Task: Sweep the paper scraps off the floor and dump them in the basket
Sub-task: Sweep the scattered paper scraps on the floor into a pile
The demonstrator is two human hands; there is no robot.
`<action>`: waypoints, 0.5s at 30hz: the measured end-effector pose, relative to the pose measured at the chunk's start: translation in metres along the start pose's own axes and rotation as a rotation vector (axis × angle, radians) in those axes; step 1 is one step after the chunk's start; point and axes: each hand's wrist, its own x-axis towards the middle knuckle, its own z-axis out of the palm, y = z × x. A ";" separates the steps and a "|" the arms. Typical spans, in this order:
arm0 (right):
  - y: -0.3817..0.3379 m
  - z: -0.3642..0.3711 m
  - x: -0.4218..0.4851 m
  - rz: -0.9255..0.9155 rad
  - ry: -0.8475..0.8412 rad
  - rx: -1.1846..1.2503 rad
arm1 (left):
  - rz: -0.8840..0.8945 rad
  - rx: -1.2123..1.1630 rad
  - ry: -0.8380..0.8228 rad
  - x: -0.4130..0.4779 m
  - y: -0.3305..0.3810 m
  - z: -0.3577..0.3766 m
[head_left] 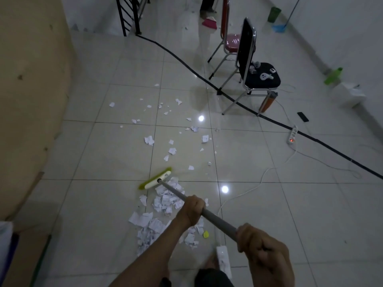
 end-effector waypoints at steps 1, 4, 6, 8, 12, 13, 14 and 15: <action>-0.006 -0.004 0.000 -0.003 0.042 0.013 | -0.005 0.017 0.009 0.004 0.005 -0.001; -0.013 -0.024 0.010 0.025 0.085 0.049 | -0.023 0.042 0.037 0.019 0.018 0.004; -0.013 -0.043 0.014 0.034 0.069 0.063 | -0.030 0.051 0.027 0.028 0.022 0.012; -0.011 -0.065 0.021 0.050 0.023 0.099 | -0.072 0.078 0.000 0.040 0.031 0.019; -0.012 -0.122 0.046 0.156 -0.055 0.087 | -0.208 0.068 -0.077 0.069 0.046 0.053; -0.009 -0.127 0.048 0.140 -0.037 0.051 | -0.238 0.029 -0.114 0.068 0.040 0.060; -0.008 -0.131 0.049 0.150 -0.039 0.044 | -0.253 0.004 -0.104 0.067 0.038 0.068; -0.008 -0.139 0.049 0.153 -0.024 0.034 | -0.274 -0.019 -0.081 0.068 0.041 0.077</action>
